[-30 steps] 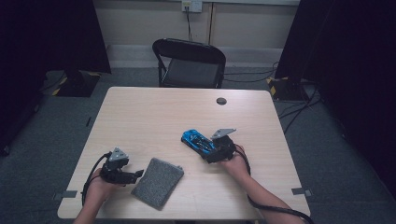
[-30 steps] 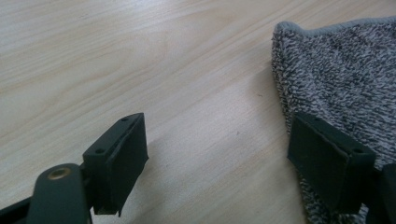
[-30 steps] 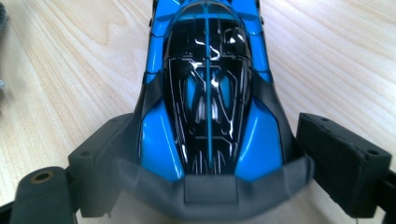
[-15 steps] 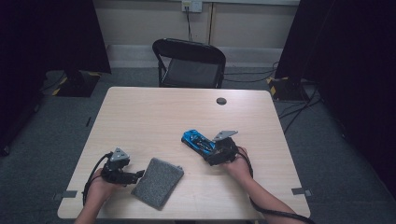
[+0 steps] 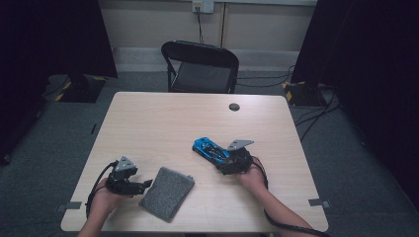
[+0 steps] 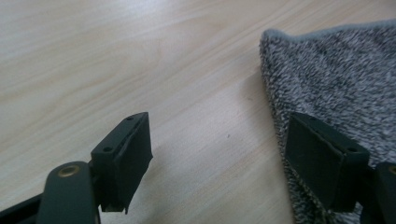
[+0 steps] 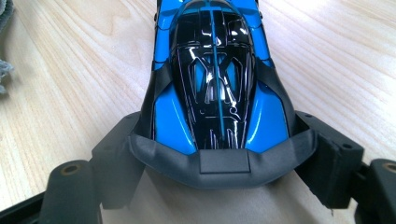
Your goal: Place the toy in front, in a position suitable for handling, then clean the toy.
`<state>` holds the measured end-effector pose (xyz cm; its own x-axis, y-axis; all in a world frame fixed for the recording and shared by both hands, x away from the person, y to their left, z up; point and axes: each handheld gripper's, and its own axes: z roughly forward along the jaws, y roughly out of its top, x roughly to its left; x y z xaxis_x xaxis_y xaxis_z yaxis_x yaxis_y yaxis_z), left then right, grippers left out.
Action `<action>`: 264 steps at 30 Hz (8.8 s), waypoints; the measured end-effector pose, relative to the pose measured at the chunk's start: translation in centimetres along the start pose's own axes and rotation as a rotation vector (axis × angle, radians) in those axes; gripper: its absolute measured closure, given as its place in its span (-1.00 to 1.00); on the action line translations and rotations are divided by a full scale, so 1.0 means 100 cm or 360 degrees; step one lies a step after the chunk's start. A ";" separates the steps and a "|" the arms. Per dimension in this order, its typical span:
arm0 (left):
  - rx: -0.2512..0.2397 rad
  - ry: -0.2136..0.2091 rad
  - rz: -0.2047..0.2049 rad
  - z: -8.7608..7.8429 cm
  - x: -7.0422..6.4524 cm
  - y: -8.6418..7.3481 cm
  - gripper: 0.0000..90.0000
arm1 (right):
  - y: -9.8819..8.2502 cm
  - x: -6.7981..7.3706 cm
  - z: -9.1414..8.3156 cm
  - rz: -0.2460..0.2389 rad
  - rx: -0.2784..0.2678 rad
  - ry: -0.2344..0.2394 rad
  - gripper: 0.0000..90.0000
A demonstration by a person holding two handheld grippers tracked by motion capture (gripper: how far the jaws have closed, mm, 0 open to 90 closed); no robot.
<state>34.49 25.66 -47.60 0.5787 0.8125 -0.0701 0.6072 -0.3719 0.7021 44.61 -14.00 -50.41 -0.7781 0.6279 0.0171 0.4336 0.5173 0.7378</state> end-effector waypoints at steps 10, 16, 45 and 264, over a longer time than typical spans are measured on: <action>-0.0076 -0.0132 0.0011 -0.007 -0.024 0.013 -0.59 | -0.003 0.000 -0.003 0.0004 0.0000 -0.0002 -0.47; -0.0051 -0.0199 -0.0016 -0.004 -0.044 0.020 -0.62 | -0.003 0.000 -0.004 0.0003 0.0000 -0.0003 -0.47; 0.0136 -0.0150 0.0162 0.029 -0.083 0.009 -0.37 | -0.003 0.000 -0.004 0.0004 0.0001 -0.0003 -0.47; 0.0119 -0.0025 -0.0078 0.110 -0.022 0.179 0.74 | -0.003 0.000 -0.003 0.0003 -0.0002 -0.0003 -0.47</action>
<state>50.04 12.29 -42.64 0.5555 0.8236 -0.1145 0.6735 -0.3648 0.6429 44.33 -14.35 -50.41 -0.7765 0.6298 0.0172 0.4344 0.5154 0.7387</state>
